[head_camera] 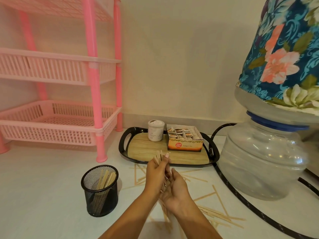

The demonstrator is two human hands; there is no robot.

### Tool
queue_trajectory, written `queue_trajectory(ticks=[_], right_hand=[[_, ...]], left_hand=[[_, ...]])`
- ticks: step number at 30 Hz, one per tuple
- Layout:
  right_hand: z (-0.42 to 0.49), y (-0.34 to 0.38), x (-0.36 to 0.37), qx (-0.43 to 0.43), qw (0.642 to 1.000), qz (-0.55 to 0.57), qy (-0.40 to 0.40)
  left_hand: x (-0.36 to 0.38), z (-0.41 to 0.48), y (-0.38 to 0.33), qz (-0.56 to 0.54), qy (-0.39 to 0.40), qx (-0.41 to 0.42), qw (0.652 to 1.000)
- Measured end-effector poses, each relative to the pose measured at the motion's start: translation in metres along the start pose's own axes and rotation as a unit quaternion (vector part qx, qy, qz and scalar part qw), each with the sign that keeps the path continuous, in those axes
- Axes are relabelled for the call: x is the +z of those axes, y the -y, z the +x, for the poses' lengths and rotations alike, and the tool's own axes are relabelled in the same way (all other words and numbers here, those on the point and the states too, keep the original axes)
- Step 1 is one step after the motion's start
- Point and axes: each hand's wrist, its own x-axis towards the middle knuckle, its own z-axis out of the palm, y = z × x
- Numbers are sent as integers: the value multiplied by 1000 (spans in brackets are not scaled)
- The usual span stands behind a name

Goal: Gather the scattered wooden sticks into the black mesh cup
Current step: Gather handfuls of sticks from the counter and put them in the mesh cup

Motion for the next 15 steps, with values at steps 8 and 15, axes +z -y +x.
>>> queue_trajectory(ticks=[8,15], right_hand=[[-3,-6,4,18,997,-62,33],[-7,-18,45,17,971,-177,161]], left_hand=[[-13,3,-13,27,15,15,999],[-51,19,-74,86,30,44,995]])
